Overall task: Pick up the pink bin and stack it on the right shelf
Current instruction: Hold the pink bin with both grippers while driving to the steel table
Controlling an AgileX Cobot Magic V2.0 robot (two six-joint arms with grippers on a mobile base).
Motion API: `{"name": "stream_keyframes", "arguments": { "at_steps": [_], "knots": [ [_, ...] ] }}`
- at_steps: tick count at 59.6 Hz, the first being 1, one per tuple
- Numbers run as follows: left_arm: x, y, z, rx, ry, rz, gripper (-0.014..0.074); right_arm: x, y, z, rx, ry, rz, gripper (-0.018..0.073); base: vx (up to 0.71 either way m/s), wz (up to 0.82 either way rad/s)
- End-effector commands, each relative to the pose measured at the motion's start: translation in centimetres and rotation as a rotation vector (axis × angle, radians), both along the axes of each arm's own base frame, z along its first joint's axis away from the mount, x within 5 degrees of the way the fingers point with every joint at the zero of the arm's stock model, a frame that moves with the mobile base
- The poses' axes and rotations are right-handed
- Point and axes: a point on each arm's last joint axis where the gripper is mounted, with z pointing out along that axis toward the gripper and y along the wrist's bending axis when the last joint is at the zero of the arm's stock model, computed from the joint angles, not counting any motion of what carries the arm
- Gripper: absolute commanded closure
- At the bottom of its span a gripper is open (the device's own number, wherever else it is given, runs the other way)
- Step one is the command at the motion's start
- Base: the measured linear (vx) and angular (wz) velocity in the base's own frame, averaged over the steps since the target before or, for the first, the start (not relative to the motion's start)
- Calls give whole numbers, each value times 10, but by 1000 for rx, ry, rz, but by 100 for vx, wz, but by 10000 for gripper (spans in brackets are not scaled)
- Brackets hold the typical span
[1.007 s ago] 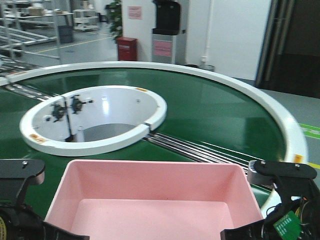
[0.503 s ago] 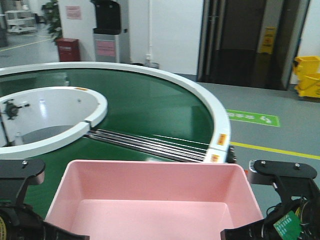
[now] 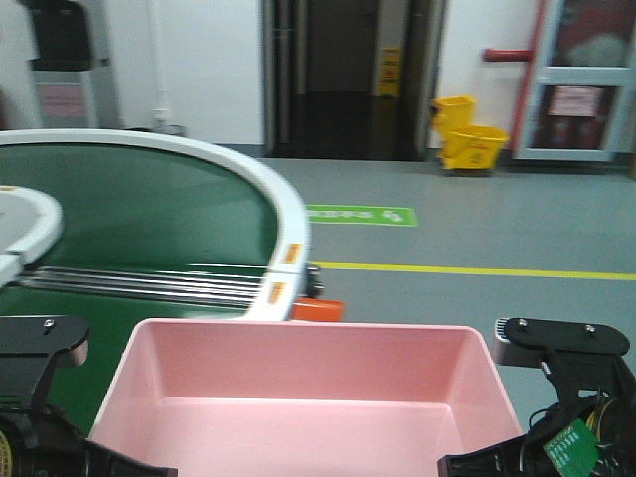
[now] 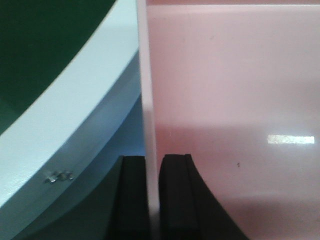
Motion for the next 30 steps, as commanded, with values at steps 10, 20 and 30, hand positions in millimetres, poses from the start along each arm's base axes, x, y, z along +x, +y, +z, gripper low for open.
{"name": "stream_keyframes", "arguments": {
  "at_steps": [10, 20, 30],
  "knots": [
    [0, 7, 17, 3, -92, 3, 534, 2, -9, 17, -38, -102, -4, 565, -12, -81],
    [0, 7, 17, 4, -91, 3, 534, 1, -10, 16, -47, -90, -8, 565, -10, -94],
    [0, 7, 17, 4, -91, 3, 534, 0, -11, 16, -49, -87, -10, 565, -8, -97]
  ]
}}
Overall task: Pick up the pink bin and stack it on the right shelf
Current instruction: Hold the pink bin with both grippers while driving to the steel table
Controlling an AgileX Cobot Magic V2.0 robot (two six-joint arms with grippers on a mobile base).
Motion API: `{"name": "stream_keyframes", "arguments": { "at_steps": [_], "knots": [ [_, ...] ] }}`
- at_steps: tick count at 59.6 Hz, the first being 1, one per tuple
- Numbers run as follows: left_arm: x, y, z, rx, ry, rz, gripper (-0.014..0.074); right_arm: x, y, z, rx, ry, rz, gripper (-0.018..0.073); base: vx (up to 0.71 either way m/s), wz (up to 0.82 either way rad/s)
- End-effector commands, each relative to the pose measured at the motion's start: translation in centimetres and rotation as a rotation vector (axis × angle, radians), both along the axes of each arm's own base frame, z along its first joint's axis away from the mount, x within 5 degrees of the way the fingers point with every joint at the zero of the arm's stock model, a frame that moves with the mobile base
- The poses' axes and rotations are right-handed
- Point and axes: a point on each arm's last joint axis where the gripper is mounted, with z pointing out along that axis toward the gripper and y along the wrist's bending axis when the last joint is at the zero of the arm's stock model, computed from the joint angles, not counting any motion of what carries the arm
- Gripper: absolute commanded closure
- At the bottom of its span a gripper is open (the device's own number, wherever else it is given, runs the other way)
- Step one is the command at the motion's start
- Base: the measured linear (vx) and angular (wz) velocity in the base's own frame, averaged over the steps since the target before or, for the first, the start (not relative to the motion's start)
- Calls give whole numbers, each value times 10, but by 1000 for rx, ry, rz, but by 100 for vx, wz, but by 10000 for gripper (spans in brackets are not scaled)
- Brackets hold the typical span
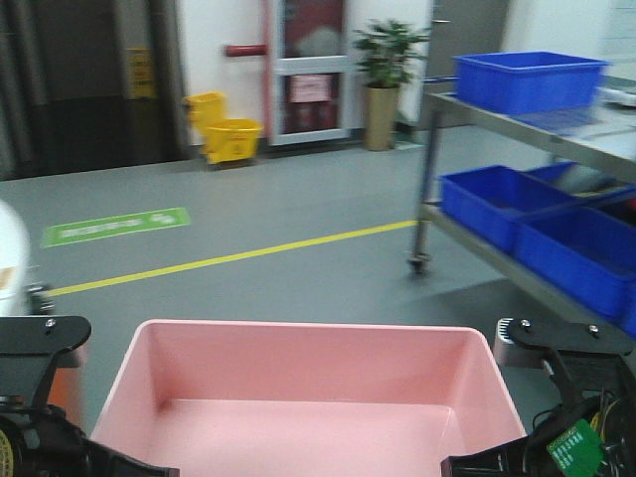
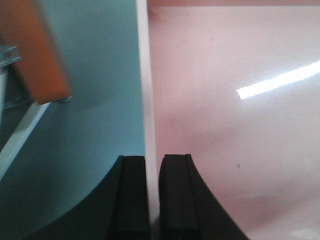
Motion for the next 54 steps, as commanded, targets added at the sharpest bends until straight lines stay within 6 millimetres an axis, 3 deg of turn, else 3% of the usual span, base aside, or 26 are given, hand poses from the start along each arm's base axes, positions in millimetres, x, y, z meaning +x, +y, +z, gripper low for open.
{"name": "stream_keyframes", "arguments": {
  "at_steps": [1, 21, 54],
  "knots": [
    [0, 7, 17, 6, -92, 4, 534, 2, -10, 16, -45, -90, -7, 565, -6, -93],
    [0, 7, 17, 6, -92, 4, 534, 0, -10, 14, -50, -64, -14, 565, 0, -68],
    [0, 7, 17, 7, -91, 4, 534, -1, -11, 14, -54, -60, -16, 565, 15, -14]
  ]
}}
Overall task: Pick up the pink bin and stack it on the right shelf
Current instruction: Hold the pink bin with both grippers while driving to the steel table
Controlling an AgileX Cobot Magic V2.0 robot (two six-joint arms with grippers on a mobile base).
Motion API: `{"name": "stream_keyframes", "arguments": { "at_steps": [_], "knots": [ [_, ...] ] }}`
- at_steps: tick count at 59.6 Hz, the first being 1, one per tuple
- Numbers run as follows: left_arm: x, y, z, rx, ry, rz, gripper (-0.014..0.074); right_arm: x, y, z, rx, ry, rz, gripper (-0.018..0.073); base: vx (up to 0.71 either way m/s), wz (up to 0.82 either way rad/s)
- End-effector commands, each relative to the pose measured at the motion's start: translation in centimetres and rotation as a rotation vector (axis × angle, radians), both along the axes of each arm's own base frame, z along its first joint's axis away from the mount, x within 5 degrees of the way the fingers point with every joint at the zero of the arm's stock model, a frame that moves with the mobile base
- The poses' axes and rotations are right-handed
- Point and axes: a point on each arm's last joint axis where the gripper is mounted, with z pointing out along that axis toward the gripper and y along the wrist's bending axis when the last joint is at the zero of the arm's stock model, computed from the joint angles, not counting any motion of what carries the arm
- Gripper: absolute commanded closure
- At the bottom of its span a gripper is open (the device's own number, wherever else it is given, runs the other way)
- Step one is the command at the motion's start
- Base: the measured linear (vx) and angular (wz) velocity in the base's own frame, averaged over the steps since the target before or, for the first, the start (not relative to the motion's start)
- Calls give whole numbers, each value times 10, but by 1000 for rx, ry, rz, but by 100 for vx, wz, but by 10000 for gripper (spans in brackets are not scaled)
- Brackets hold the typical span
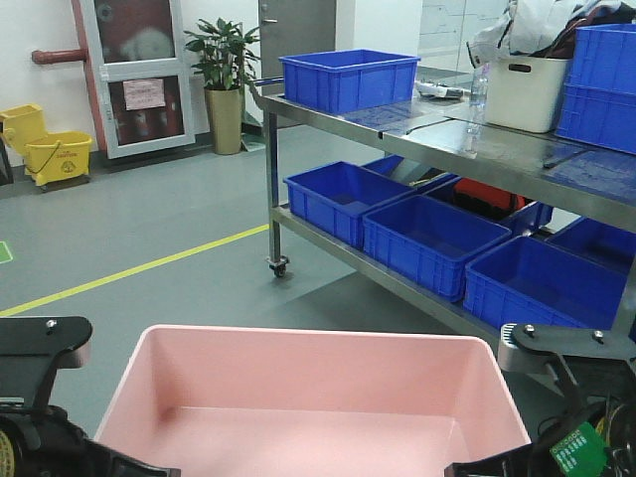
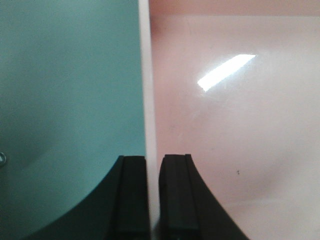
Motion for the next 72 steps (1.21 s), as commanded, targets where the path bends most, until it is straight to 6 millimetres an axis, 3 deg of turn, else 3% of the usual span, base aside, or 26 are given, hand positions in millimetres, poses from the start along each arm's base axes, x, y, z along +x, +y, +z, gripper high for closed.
{"name": "stream_keyframes", "arguments": {
  "at_steps": [1, 72],
  "knots": [
    [0, 8, 17, 14, -90, 8, 534, 3, -9, 14, -54, -84, -7, 565, 26, -6],
    [0, 8, 17, 14, -91, 8, 534, 2, -10, 13, -60, -76, -10, 565, 40, 2]
  ]
}}
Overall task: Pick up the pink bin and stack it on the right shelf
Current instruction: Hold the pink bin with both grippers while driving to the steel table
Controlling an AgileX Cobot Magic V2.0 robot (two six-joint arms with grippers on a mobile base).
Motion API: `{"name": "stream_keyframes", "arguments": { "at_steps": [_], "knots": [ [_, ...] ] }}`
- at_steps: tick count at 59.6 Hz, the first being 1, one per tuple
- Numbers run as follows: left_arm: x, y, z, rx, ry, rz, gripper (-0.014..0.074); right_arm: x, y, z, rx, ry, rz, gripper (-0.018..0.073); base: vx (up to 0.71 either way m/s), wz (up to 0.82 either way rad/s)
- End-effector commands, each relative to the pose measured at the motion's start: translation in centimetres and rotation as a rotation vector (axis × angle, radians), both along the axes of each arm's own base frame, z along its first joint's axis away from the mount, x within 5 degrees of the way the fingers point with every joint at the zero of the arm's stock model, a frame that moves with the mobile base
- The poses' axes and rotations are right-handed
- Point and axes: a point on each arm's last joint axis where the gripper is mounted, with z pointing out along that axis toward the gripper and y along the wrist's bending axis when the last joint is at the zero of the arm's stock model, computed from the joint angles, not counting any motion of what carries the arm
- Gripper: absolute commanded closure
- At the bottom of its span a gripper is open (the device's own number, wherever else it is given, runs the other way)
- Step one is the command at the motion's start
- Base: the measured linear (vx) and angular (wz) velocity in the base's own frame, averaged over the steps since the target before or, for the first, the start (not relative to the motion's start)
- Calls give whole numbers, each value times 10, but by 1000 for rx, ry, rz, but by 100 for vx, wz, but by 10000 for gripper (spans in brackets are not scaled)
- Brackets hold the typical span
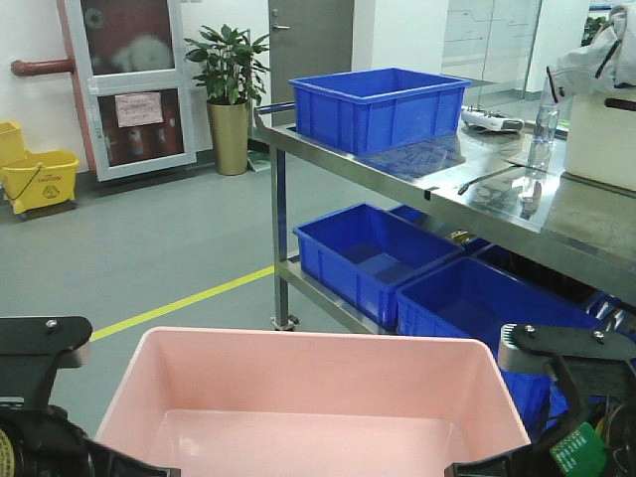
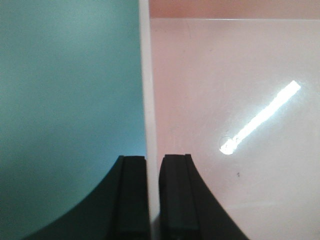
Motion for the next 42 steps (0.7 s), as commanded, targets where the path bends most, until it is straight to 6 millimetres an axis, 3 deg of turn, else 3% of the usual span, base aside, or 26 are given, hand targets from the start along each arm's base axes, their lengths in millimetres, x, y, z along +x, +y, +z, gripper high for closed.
{"name": "stream_keyframes", "arguments": {
  "at_steps": [1, 42],
  "knots": [
    [0, 8, 16, 14, -90, 8, 534, 2, -10, 14, -59, -78, -8, 565, 41, -7],
    [0, 8, 16, 14, -90, 8, 534, 2, -10, 13, -61, -75, -9, 565, 41, -1]
  ]
}}
